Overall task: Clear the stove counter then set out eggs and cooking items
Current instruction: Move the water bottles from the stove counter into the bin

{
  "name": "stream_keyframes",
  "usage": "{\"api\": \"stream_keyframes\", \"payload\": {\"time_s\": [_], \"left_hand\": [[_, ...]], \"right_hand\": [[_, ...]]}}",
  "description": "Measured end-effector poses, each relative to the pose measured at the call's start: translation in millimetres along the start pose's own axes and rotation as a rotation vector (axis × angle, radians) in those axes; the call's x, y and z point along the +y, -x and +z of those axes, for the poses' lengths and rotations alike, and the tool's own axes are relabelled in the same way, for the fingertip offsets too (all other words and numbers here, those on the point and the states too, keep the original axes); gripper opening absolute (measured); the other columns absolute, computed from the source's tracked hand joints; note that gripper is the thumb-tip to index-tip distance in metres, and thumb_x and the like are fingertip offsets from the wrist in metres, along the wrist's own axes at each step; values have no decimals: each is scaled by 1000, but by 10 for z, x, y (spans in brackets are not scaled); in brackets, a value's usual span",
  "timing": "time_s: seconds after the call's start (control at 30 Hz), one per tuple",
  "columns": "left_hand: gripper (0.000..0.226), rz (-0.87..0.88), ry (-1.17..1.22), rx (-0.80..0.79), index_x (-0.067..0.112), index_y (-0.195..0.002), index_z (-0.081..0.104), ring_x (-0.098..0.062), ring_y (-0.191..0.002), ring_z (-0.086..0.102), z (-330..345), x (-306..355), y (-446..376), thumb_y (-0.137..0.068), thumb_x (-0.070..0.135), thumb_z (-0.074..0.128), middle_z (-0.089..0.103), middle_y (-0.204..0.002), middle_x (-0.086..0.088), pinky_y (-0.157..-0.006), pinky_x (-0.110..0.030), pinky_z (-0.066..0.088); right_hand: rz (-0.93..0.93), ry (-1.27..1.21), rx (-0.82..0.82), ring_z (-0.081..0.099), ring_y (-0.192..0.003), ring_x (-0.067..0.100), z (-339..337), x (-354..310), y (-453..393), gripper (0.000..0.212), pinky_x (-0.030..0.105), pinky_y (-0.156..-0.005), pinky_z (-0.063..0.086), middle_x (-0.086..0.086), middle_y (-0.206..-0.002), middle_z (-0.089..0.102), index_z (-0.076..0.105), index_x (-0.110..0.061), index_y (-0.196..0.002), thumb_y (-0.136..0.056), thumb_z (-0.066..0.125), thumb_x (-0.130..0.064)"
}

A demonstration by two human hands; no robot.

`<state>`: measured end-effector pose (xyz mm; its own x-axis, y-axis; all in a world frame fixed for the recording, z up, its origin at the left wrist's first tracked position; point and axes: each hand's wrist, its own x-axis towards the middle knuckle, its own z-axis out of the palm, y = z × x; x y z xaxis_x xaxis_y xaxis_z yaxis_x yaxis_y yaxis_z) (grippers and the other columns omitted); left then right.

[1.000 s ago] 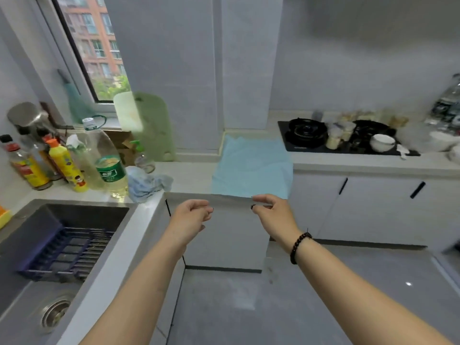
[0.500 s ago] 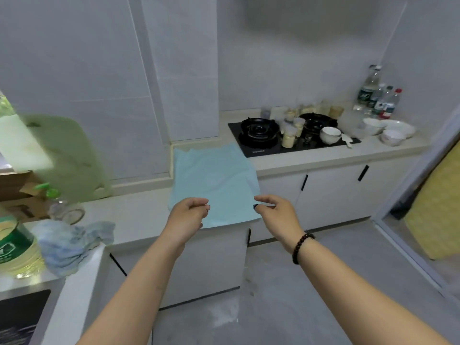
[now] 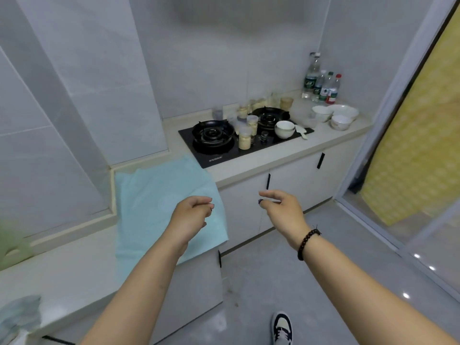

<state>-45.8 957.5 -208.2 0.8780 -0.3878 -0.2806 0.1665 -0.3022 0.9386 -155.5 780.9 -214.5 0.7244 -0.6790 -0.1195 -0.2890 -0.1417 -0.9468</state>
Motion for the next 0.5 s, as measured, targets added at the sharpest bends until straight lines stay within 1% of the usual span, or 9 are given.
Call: {"api": "stream_keyframes", "payload": {"time_s": [0.1,0.13,0.23,0.27,0.33,0.37,0.43,0.5], "left_hand": [[25,15,-4,-19,16,-111,66,-17,-108,61,316,137,-297,-92,8,53,66,-112,0,-95,-37,52],[25,19,-1,-24,16,-112,66,-17,-109,61,439,194,-402,-91,8,54,66,-111,0,-95,-37,52],[25,26,20,-44,17,-110,65,-16,-107,61,764,354,-688,-92,7,52,67,-110,0,-91,-34,52],[24,24,23,-46,18,-108,65,-16,-107,61,869,417,-772,-91,7,52,68,-110,0,-90,-33,52],[23,28,31,-48,20,-104,65,-16,-106,62,1158,567,-1010,-91,7,52,68,-109,0,-90,-34,53],[23,23,37,-44,21,-103,65,-16,-106,62,1278,632,-1106,-91,6,52,69,-108,0,-90,-34,53],[24,12,50,-42,21,-101,65,-16,-106,62,1545,757,-1294,-91,5,51,69,-108,1,-90,-33,53],[23,7,64,-47,20,-103,65,-16,-107,62,1827,866,-1469,-91,5,53,69,-109,0,-88,-33,53]], "right_hand": [[1,-9,14,56,-81,-1,-195,17,-332,28,12,-60,40,-6,-106,62,66,-21,-118,-91,58,-16],[2,-7,16,59,-83,3,-280,17,-460,28,14,-61,41,-4,-109,64,66,-21,-118,-91,59,-16],[-3,-7,32,61,-101,13,-542,17,-836,27,20,-73,45,-2,-123,62,67,-22,-116,-90,60,-16],[-4,0,37,61,-100,12,-638,7,-957,27,20,-72,45,-3,-123,62,68,-21,-115,-90,61,-16],[-10,5,40,60,-90,6,-892,-3,-1274,26,17,-68,44,-4,-118,64,68,-21,-114,-90,60,-15],[-14,9,39,59,-89,6,-994,-14,-1404,25,17,-68,44,-4,-116,64,68,-21,-113,-90,60,-15],[-16,13,41,59,-93,8,-1194,-20,-1685,25,17,-71,43,-4,-115,64,68,-20,-113,-89,60,-15],[-24,23,33,57,-90,5,-1369,-30,-1954,25,12,-67,41,-4,-115,63,68,-20,-113,-89,61,-16]]}}
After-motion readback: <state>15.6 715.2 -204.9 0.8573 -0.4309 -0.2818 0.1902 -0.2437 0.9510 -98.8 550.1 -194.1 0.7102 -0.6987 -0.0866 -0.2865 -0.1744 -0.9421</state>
